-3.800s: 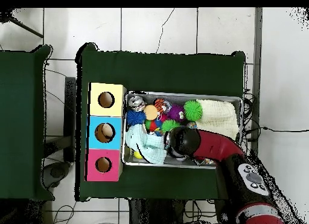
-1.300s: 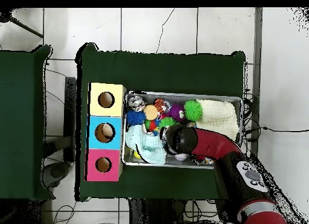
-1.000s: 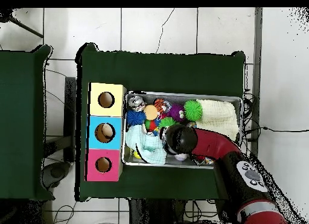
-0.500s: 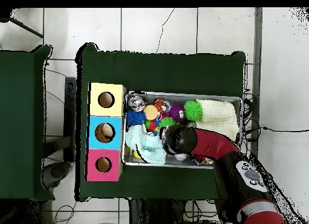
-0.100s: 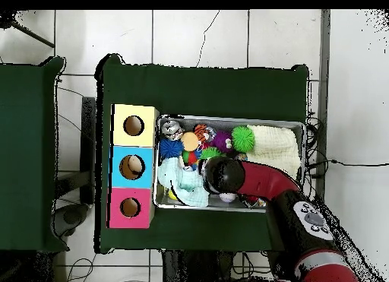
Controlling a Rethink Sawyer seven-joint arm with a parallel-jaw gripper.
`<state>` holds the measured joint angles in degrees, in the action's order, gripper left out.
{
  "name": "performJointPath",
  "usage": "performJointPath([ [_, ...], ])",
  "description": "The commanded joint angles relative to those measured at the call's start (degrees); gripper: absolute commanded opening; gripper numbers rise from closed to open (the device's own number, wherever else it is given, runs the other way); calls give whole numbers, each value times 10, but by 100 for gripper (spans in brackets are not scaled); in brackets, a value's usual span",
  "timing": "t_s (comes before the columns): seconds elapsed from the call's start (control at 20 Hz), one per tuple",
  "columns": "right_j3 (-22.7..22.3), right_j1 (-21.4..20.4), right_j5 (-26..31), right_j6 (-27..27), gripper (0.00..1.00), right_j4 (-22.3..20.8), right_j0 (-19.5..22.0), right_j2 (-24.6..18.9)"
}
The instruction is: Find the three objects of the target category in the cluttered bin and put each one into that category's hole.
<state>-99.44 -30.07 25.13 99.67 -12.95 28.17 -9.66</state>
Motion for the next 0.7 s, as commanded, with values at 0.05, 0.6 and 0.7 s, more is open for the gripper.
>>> performJointPath([
  [0.05, -21, 34, -67, 109, 100, 36, -31, -48],
  [0.6, -21, 35, -62, 81, 100, 20, -25, -34],
  [0.7, -18, 36, -60, 79, 100, 22, -24, -36],
])
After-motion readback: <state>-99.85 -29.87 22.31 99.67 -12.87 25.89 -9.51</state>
